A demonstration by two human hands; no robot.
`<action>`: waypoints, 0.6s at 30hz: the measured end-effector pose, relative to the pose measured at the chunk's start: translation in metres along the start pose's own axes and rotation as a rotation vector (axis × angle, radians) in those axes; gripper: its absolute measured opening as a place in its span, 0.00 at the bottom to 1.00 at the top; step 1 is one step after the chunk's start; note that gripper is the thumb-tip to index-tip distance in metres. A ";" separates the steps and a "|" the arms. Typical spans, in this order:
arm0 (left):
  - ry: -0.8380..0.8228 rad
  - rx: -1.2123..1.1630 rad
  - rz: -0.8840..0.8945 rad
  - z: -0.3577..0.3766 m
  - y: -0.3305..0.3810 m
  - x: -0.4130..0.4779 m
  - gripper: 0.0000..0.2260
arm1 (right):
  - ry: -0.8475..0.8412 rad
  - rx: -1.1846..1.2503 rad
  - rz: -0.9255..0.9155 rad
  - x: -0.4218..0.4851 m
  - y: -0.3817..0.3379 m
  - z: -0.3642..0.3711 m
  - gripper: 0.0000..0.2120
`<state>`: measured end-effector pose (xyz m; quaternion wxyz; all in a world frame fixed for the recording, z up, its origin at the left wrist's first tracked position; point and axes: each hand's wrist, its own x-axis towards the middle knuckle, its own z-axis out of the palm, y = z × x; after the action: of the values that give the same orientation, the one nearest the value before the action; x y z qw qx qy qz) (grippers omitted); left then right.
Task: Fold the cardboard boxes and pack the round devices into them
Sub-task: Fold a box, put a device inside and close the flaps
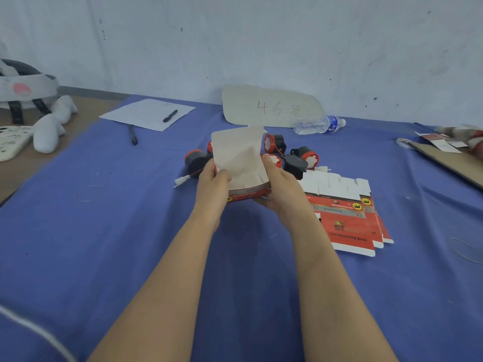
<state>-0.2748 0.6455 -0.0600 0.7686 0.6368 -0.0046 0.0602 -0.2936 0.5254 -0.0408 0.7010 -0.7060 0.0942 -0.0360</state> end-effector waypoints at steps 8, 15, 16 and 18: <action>0.004 0.013 0.094 0.001 0.001 -0.001 0.11 | -0.002 -0.532 -0.156 0.004 0.012 -0.002 0.10; -0.214 -0.098 0.119 0.012 0.009 -0.006 0.17 | 0.007 0.223 -0.047 -0.001 0.004 0.014 0.16; -0.181 -0.083 0.096 0.013 0.008 -0.009 0.24 | 0.003 0.159 -0.038 -0.003 0.004 0.017 0.13; -0.081 -0.151 0.051 0.011 0.007 -0.009 0.27 | 0.035 -0.100 -0.036 -0.006 0.002 0.022 0.16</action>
<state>-0.2841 0.6353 -0.0515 0.8118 0.5788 -0.0562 0.0534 -0.2961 0.5481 -0.0426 0.6624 -0.7409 0.0956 -0.0561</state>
